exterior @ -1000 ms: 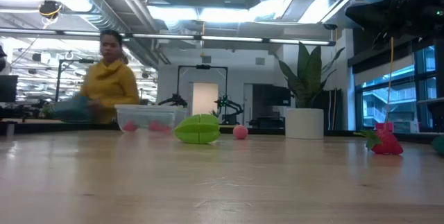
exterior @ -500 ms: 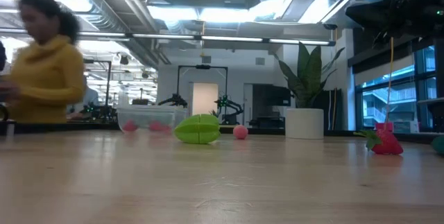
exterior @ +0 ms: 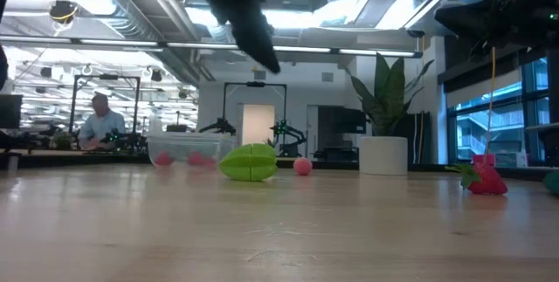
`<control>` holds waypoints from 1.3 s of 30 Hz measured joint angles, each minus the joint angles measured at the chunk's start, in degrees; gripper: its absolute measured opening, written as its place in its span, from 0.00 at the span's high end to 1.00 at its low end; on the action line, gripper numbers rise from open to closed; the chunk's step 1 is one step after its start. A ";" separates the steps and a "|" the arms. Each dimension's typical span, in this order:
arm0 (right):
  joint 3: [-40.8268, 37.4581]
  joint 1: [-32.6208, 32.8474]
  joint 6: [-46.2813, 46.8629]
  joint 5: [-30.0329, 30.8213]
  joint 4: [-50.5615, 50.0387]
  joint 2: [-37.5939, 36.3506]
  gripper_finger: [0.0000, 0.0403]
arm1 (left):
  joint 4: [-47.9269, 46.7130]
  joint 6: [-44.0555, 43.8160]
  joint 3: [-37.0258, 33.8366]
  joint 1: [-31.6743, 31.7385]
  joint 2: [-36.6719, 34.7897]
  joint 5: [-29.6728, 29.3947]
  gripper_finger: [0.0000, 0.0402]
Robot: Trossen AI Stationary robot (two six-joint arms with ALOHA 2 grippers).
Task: Pick and placing Produce into tupperware
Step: Put the light green star fruit into the transparent container
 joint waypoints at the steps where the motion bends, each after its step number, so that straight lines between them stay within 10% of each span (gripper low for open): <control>1: 0.00 0.00 -0.04 0.00 -0.10 0.02 0.95 | -0.24 0.20 0.00 0.00 0.75 -0.03 0.08; 39: 0.00 0.02 -0.15 -0.02 -1.23 0.01 0.95 | -5.78 1.98 0.09 3.34 11.52 -5.83 0.10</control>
